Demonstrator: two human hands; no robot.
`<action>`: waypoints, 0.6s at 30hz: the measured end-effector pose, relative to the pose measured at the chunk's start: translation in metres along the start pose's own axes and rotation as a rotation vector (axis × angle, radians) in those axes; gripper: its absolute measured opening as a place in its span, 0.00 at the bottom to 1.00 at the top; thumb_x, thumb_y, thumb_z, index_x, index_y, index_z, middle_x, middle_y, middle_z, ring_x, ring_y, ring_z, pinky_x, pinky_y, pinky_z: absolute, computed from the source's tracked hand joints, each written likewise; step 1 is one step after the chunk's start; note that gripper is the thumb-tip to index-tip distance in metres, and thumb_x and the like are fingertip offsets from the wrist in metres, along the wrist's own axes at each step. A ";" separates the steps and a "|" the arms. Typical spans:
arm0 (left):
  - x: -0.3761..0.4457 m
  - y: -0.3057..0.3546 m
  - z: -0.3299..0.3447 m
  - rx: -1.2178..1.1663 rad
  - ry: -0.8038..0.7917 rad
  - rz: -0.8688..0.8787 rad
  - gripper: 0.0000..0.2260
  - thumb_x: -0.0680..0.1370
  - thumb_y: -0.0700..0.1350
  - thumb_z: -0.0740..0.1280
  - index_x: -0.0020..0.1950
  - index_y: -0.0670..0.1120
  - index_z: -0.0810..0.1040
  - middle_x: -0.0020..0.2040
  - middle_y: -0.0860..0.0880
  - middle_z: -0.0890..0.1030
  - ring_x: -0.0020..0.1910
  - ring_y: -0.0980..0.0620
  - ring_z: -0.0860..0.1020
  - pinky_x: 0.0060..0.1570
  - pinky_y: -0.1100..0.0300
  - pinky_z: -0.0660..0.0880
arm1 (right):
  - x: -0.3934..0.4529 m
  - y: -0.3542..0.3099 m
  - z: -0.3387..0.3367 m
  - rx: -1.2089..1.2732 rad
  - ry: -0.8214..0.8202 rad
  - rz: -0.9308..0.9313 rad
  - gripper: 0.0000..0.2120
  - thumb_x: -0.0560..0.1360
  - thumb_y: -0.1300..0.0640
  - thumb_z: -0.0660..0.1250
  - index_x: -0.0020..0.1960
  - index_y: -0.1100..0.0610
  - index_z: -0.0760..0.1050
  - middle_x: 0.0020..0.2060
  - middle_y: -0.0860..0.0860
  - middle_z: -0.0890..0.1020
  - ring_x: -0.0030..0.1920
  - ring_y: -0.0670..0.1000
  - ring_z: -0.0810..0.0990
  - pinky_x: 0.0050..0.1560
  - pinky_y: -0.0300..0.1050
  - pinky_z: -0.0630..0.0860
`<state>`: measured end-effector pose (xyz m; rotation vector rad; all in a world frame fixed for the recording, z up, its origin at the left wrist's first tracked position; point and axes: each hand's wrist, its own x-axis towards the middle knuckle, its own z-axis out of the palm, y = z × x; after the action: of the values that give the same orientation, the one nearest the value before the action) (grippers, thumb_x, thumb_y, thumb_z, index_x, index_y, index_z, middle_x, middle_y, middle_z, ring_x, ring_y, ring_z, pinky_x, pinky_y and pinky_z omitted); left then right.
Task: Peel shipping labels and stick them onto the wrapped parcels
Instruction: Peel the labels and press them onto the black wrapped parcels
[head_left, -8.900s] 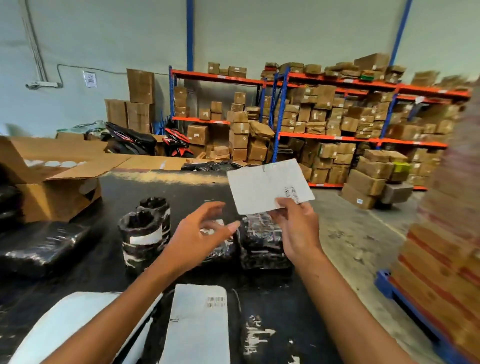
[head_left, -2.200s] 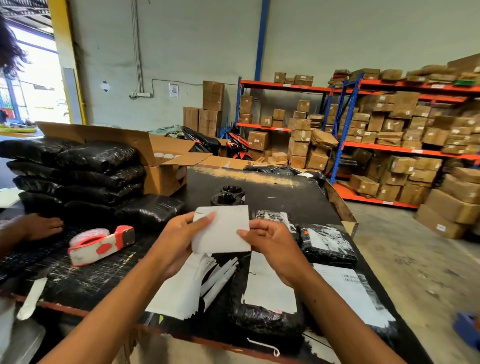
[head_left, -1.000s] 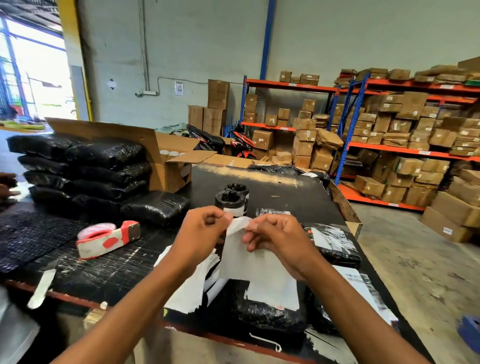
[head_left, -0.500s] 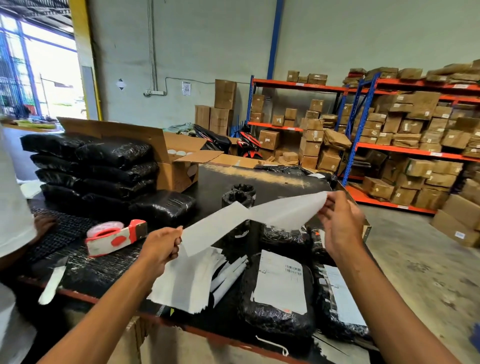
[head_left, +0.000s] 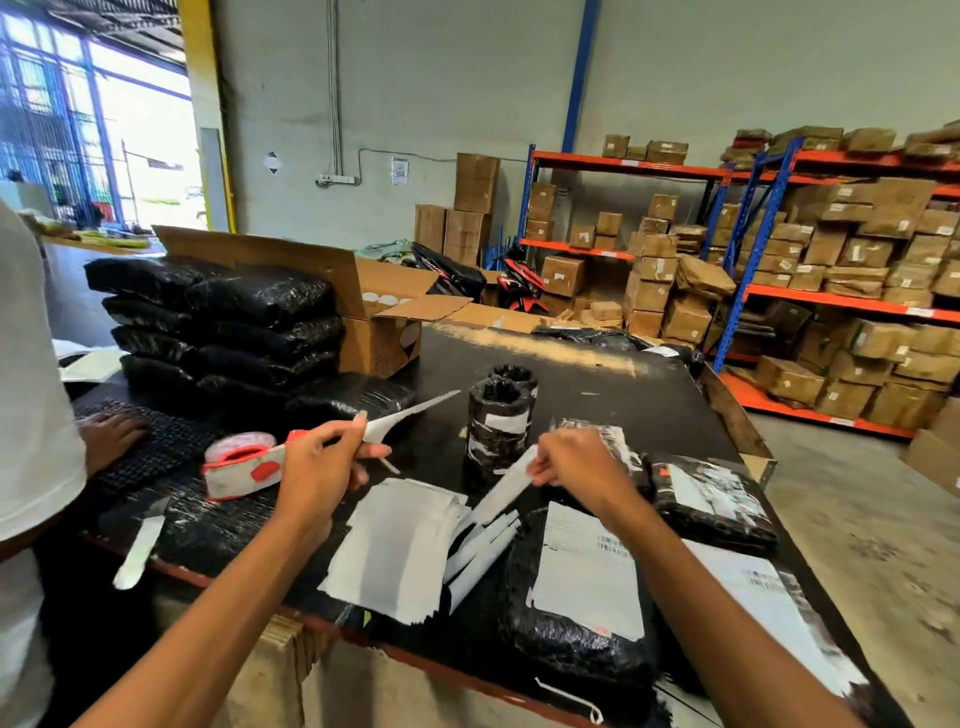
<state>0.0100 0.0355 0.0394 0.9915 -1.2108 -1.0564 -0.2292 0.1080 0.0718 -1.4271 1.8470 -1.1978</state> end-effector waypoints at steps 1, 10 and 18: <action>-0.002 0.003 0.001 0.007 -0.004 0.012 0.10 0.80 0.49 0.64 0.46 0.45 0.81 0.36 0.46 0.85 0.21 0.58 0.71 0.25 0.64 0.70 | 0.002 0.004 0.009 -0.108 -0.061 -0.016 0.14 0.76 0.60 0.59 0.37 0.66 0.76 0.37 0.58 0.83 0.35 0.51 0.80 0.44 0.47 0.78; -0.021 0.014 0.018 -0.067 -0.098 0.027 0.08 0.78 0.48 0.66 0.47 0.46 0.83 0.41 0.46 0.86 0.25 0.55 0.76 0.32 0.62 0.74 | 0.005 0.041 0.046 -0.715 -0.191 -0.180 0.17 0.74 0.51 0.68 0.61 0.55 0.78 0.49 0.57 0.84 0.52 0.57 0.81 0.51 0.47 0.75; -0.036 0.027 0.097 -0.012 -0.338 0.150 0.08 0.78 0.44 0.67 0.48 0.46 0.85 0.40 0.47 0.86 0.26 0.54 0.77 0.30 0.67 0.75 | -0.011 0.026 -0.023 0.566 0.095 0.048 0.21 0.71 0.41 0.67 0.54 0.55 0.80 0.47 0.53 0.86 0.47 0.51 0.86 0.50 0.45 0.81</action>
<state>-0.0858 0.0736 0.0674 0.7165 -1.5259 -1.1394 -0.2570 0.1271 0.0592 -1.0155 1.4198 -1.6201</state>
